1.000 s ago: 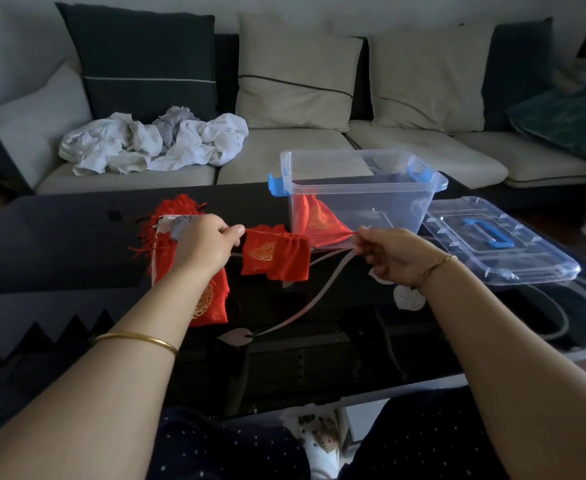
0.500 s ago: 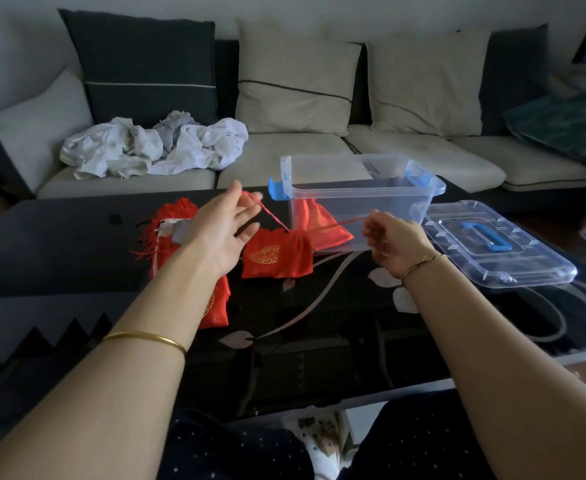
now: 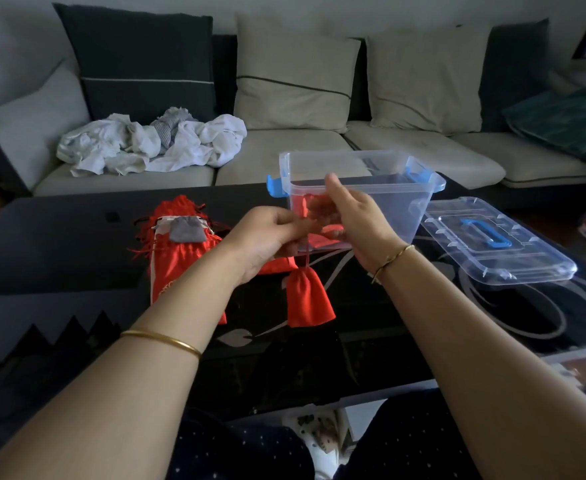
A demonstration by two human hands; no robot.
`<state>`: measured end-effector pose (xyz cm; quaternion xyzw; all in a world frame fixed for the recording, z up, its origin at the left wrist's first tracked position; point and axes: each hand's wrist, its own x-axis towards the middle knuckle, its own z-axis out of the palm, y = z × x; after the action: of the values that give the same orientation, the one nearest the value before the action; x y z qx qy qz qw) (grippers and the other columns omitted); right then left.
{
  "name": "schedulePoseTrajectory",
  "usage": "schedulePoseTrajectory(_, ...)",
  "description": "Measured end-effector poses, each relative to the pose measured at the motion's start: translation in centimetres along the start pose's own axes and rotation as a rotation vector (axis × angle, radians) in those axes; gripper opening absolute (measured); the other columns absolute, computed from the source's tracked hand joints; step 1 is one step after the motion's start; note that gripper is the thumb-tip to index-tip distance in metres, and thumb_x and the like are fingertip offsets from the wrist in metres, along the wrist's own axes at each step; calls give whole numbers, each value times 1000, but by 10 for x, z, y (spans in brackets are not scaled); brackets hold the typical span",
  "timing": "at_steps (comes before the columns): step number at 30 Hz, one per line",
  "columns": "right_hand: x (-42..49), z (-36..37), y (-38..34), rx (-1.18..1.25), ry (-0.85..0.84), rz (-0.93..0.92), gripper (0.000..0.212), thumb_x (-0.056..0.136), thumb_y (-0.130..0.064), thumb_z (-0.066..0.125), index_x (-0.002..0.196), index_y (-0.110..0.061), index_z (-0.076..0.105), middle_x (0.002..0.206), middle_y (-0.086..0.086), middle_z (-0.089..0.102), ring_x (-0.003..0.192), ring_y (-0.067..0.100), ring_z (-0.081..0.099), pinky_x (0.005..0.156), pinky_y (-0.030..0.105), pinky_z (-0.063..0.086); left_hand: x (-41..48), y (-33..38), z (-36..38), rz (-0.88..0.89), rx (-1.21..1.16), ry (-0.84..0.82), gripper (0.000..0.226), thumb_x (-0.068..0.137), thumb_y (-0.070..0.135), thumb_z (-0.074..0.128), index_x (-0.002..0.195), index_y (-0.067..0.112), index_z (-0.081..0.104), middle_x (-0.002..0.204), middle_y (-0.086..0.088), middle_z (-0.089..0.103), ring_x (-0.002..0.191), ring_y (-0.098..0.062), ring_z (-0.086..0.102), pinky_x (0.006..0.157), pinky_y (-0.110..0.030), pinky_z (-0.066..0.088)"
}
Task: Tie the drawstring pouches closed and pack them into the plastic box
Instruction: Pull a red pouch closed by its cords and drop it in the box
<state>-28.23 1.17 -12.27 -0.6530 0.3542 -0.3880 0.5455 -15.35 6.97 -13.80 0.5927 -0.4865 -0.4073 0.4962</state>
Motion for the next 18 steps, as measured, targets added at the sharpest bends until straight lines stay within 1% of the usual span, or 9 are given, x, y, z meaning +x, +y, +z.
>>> schedulePoseTrajectory(2, -1, -4, 6, -77, -46, 107, 41, 100, -36, 35, 76, -15, 61, 73, 1, 63, 67, 11, 59, 66, 26, 47, 1, -1, 1, -24, -39, 15, 10, 88, 18, 63, 85, 10, 70, 56, 8, 60, 51, -5, 48, 54, -18, 43)
schedulePoseTrajectory(4, -1, -7, 14, -143, -124, 200, 36, 99, -36, 37, 85, -15, 62, 81, 1, 66, 79, 13, 62, 75, 32, 47, 1, -1, 1, -26, -84, 10, 11, 89, 14, 61, 87, 11, 71, 58, 8, 61, 51, -3, 48, 54, -16, 44)
schedulePoseTrajectory(5, 0, -8, 16, -130, -160, 232, 32, 98, -36, 41, 90, -14, 63, 85, 3, 67, 83, 15, 63, 77, 33, 47, 1, -1, 0, -24, -109, 3, 13, 90, 13, 60, 86, 12, 72, 58, 8, 61, 50, -2, 47, 53, -15, 44)
schedulePoseTrajectory(6, 0, -9, 18, -106, -190, 233, 29, 97, -35, 44, 93, -13, 62, 87, 4, 66, 85, 16, 63, 75, 32, 48, 0, 0, 0, -24, -135, -2, 15, 91, 12, 58, 85, 12, 72, 59, 8, 61, 50, -2, 47, 53, -14, 45)
schedulePoseTrajectory(9, 2, -12, 18, -45, -227, 202, 23, 94, -30, 50, 87, -11, 60, 86, 9, 62, 85, 19, 60, 71, 27, 48, 0, 0, -3, -33, -198, 20, 15, 92, 12, 57, 87, 13, 72, 62, 6, 63, 49, -1, 51, 56, -16, 48)
schedulePoseTrajectory(11, 3, -13, 17, -24, -251, 223, 21, 93, -29, 53, 82, -12, 61, 81, 7, 63, 81, 16, 62, 72, 27, 48, 1, -2, -4, -44, -205, 78, 15, 91, 11, 59, 86, 15, 72, 64, 5, 67, 51, -2, 55, 58, -18, 50)
schedulePoseTrajectory(14, 1, -16, 14, -143, -357, 255, 19, 90, -24, 58, 76, -12, 62, 72, 1, 63, 71, 10, 61, 72, 28, 47, 1, -5, -6, -42, -155, 121, 16, 89, 7, 60, 81, 15, 72, 68, 4, 70, 56, -2, 60, 58, -18, 51)
schedulePoseTrajectory(16, 0, -16, 16, -292, -370, 238, 20, 90, -27, 58, 83, -10, 67, 73, 0, 64, 70, 8, 58, 71, 27, 47, 1, -5, -6, -33, -110, 106, 19, 89, 2, 59, 81, 14, 71, 72, 2, 69, 55, -1, 60, 60, -17, 51)
schedulePoseTrajectory(18, 2, -13, 20, -307, -288, 172, 21, 93, -23, 53, 96, -9, 67, 82, 2, 64, 76, 13, 58, 73, 28, 48, 1, -4, -6, -6, -51, 88, 23, 89, -3, 56, 83, 15, 68, 74, 1, 67, 54, -1, 59, 60, -17, 51)
